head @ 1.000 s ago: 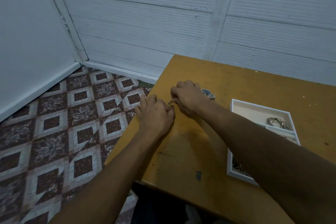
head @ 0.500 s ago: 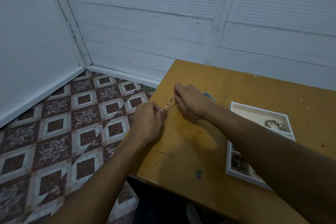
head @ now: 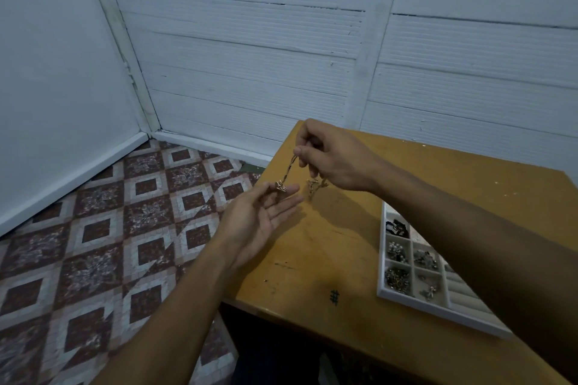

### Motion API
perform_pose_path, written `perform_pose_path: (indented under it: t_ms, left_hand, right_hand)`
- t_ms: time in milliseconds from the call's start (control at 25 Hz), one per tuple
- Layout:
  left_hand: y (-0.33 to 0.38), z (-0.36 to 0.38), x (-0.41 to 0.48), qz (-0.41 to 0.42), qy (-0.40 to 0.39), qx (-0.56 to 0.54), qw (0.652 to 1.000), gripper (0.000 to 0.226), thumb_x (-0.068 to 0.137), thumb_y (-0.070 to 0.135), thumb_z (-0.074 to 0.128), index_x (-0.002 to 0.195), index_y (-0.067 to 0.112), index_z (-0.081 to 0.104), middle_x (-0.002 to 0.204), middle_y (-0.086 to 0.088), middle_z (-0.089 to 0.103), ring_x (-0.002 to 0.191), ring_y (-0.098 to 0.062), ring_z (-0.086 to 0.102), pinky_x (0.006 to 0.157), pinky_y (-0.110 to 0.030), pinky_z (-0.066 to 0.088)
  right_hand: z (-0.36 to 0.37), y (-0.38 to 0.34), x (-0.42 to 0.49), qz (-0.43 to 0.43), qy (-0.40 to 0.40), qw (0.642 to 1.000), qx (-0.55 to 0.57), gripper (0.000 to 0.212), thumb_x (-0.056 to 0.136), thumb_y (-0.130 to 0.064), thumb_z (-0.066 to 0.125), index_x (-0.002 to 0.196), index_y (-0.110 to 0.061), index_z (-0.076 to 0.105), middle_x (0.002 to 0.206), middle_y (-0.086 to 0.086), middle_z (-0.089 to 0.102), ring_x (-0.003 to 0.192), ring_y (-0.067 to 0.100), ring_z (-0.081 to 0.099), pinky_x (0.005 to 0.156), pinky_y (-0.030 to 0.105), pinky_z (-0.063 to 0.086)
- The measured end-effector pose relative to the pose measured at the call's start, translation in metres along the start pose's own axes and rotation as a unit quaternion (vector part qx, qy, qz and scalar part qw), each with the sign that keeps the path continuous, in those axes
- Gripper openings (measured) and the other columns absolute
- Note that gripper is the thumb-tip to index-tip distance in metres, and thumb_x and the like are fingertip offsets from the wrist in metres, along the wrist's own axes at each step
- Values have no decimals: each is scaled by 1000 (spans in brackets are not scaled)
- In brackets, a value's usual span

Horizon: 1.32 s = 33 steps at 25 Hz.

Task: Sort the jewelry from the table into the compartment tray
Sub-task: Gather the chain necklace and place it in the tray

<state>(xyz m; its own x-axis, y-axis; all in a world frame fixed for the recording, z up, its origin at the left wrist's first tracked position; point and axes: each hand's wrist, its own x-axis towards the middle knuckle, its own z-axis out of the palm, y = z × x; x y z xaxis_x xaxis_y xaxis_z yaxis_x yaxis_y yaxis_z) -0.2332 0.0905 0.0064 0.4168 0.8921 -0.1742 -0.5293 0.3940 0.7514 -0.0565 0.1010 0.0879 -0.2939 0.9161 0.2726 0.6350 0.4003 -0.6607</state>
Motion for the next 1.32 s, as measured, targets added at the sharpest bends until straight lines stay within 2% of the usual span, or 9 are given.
perform_pose_path:
  t_ms: [280, 480, 640, 760, 880, 960, 1040, 1160, 1320]
  left_hand:
    - [-2, 24, -11, -18, -66, 145, 987, 38, 86, 42, 59, 103, 7, 61, 79, -2, 61, 66, -15, 60, 60, -26, 53]
    - [0, 40, -18, 40, -8, 316, 948, 43, 72, 46, 72, 85, 12, 50, 99, -8, 58, 88, -22, 68, 78, -35, 57]
    - [3, 55, -22, 78, 78, 485, 867, 61, 78, 52, 70, 121, 20, 41, 116, 2, 50, 106, -16, 56, 75, -31, 49]
    - [2, 62, -23, 135, 51, 558, 817, 33, 91, 47, 57, 112, 22, 59, 119, 7, 56, 109, -10, 51, 78, -29, 40]
    - [5, 62, -32, 120, -2, 469, 875, 35, 99, 37, 44, 84, 14, 65, 90, 3, 70, 92, -13, 66, 78, -30, 47]
    - [8, 60, -40, 67, -63, 323, 942, 36, 99, 34, 43, 84, 7, 60, 71, -4, 65, 74, -20, 67, 78, -34, 54]
    - [12, 55, -47, 46, -98, 221, 969, 35, 97, 37, 44, 86, 6, 57, 62, -4, 55, 62, -19, 61, 68, -32, 55]
    - [17, 55, -51, 35, -126, 103, 986, 41, 96, 39, 42, 91, 5, 65, 75, -9, 66, 68, -20, 66, 64, -30, 56]
    - [24, 63, -46, 40, -111, -19, 993, 50, 101, 40, 31, 119, 2, 58, 119, -15, 67, 107, -27, 67, 82, -34, 58]
  right_hand:
    - [-26, -30, -15, 9, 9, 999, -51, 12, 96, -26, 54, 84, -26, 54, 75, -9, 68, 60, 1, 54, 57, 19, 41]
    - [-38, -50, -30, 1, -7, 998, -59, 10, 96, -26, 55, 86, -24, 56, 75, -10, 68, 67, 5, 59, 62, 25, 44]
    - [-43, -64, -40, -6, -17, 998, -67, 9, 96, -25, 55, 87, -24, 56, 75, -9, 68, 68, 5, 59, 63, 26, 45]
    - [-48, -71, -45, -10, -15, 997, -77, 8, 96, -25, 55, 88, -24, 56, 77, -8, 68, 73, 9, 61, 65, 27, 47]
    - [-59, -74, -45, -4, 8, 996, -91, 8, 96, -26, 55, 88, -24, 56, 78, -8, 68, 65, -4, 56, 58, 13, 39]
    - [-72, -74, -45, 8, 38, 994, -99, 7, 96, -26, 55, 89, -23, 56, 81, -7, 69, 60, -7, 53, 55, 13, 36]
    - [-80, -73, -45, 19, 54, 994, -97, 7, 96, -25, 56, 90, -22, 58, 83, -6, 70, 63, -4, 54, 57, 17, 37]
    - [-81, -70, -48, 32, 53, 993, -98, 8, 95, -25, 57, 92, -18, 59, 83, -6, 70, 69, 3, 58, 59, 20, 39]
    - [-75, -76, -56, 25, 53, 994, -94, 9, 94, -26, 58, 93, -17, 60, 80, -6, 69, 57, -6, 53, 54, 14, 38]
